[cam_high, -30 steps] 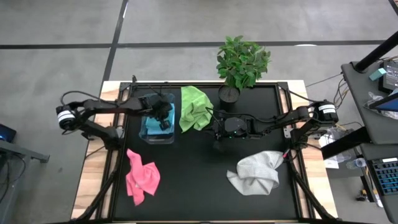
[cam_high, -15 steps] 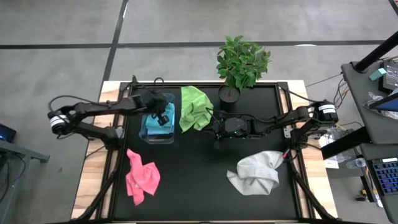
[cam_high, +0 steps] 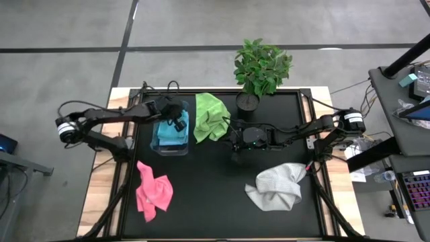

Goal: Fold microfiber towels
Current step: Put the folded blue microfiber towel into the bin, then fold the white microfiber towel

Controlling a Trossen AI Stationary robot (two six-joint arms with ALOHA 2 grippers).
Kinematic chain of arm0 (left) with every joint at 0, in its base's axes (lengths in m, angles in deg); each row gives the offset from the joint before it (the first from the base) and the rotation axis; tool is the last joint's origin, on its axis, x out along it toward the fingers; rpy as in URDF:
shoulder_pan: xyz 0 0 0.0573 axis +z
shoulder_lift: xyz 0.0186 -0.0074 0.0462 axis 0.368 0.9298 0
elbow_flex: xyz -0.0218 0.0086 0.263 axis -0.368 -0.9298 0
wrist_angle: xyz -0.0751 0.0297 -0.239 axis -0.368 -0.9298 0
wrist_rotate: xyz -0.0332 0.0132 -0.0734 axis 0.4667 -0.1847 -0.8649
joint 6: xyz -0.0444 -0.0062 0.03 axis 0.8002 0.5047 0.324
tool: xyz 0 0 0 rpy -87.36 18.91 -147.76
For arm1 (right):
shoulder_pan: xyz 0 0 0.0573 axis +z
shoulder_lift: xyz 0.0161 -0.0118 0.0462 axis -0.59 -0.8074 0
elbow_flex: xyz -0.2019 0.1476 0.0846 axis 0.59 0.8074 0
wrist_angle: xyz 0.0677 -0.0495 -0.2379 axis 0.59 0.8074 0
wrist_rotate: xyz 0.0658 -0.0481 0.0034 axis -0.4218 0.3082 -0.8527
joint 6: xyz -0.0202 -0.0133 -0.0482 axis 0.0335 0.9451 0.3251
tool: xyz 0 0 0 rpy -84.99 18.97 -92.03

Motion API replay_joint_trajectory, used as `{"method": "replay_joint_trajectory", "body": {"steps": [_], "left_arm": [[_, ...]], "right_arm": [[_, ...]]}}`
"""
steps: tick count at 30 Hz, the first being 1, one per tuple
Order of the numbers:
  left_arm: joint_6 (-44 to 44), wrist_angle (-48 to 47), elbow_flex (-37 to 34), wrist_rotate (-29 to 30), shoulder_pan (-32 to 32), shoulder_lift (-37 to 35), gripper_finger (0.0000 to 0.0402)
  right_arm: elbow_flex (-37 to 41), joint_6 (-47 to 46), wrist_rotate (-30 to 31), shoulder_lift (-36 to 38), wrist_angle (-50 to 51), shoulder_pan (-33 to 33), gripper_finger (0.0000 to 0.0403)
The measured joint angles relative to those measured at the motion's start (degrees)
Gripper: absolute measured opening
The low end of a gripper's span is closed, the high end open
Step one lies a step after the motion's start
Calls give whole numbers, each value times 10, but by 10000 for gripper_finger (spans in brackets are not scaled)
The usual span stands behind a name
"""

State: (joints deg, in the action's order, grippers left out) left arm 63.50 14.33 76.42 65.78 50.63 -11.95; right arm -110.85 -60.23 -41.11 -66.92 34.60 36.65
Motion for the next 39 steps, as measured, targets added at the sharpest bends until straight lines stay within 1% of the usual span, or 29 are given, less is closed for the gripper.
{"method": "replay_joint_trajectory", "body": {"steps": [4, 9, 14, 17, 19, 24, 27, 30, 32, 36, 39], "left_arm": [[21, 1, 15, -1, -16, -44, 0], [58, 1, 21, -22, -53, -102, 0], [136, 7, 21, -74, -97, -139, 0], [180, 56, 20, -102, -137, -141, 0], [184, 113, 20, -109, -172, -135, 0], [148, 238, 20, -112, -256, -110, 0], [124, 273, 20, -112, -292, -97, 0], [122, 296, 20, -112, -312, -80, 0], [123, 307, 20, -112, -318, -67, 0], [123, 326, 20, -111, -324, -40, 0], [123, 330, 21, -111, -325, -22, 0]], "right_arm": [[0, -3, 0, 0, 1, 0, 44], [0, -13, -1, 0, 10, 3, 44], [0, -16, -1, 0, 13, 21, 44], [0, -22, -1, 0, 13, 33, 44], [0, -23, -1, 0, 13, 40, 44], [0, -26, 1, 0, 13, 61, 44], [0, -26, 1, 0, 18, 80, 44], [0, -38, 1, 1, 36, 102, 44], [-1, -74, -13, 6, 81, 117, 44], [-34, -166, -110, 12, 284, 142, 45], [-71, -237, -145, 12, 417, 169, 56]]}}
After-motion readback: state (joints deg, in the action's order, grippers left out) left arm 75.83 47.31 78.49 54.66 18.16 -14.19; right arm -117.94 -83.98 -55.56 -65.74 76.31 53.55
